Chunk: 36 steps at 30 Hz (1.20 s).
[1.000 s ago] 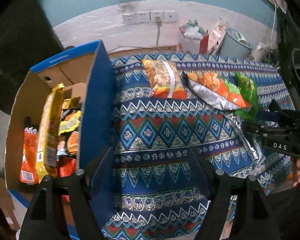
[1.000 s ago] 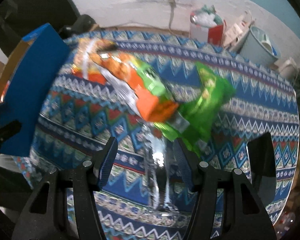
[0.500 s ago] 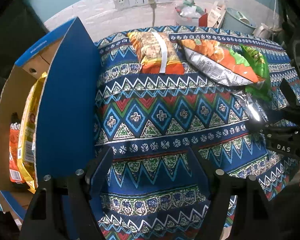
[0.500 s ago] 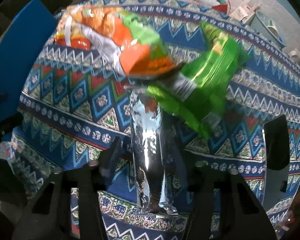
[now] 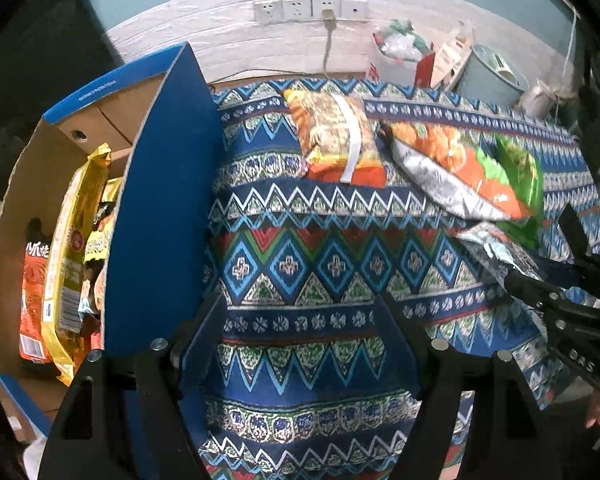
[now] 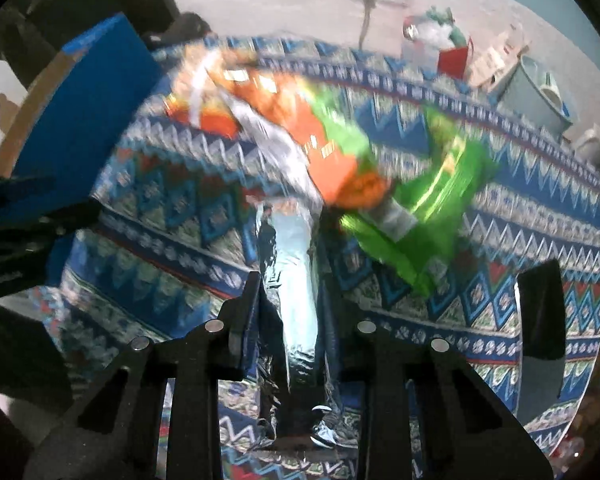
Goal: Organize snacks
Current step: 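Grasp the silver foil bag with right tool while left tool grasps strapped peanut bag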
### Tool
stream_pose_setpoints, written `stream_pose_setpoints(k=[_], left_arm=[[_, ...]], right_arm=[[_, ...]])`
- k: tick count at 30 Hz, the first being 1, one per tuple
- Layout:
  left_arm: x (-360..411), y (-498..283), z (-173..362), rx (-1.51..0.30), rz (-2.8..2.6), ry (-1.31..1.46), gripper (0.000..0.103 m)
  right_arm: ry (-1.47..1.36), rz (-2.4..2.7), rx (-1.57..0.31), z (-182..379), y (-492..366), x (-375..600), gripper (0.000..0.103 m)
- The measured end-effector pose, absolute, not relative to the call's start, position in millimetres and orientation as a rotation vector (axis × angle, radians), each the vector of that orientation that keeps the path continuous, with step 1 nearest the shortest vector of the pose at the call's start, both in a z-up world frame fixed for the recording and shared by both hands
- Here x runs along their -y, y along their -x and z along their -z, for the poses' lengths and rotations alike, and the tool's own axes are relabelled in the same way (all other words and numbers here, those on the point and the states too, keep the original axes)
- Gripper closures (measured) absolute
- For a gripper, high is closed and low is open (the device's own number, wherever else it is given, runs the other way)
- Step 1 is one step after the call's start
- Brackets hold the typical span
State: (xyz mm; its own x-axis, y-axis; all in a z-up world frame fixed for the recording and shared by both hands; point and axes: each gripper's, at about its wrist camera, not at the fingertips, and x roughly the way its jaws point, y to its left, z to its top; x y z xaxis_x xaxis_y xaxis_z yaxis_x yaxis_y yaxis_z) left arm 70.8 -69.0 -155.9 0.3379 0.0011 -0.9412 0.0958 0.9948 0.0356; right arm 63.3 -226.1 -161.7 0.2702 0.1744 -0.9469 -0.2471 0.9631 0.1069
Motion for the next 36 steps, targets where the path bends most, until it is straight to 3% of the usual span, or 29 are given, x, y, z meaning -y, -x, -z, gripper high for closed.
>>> stream_pose_setpoints(k=[21, 36], left_arm=[[80.8, -150.0, 123.3, -1.235, 0.048, 0.02, 0.022], [92.4, -213.2, 171.1, -1.322, 0.031, 0.083, 0.022]], right_arm=[[0.052, -0.304, -1.153, 79.0, -135.9, 230.0, 0.078], [0.016, -0.28, -1.183, 107.1, -196.3, 254.0, 0.078]])
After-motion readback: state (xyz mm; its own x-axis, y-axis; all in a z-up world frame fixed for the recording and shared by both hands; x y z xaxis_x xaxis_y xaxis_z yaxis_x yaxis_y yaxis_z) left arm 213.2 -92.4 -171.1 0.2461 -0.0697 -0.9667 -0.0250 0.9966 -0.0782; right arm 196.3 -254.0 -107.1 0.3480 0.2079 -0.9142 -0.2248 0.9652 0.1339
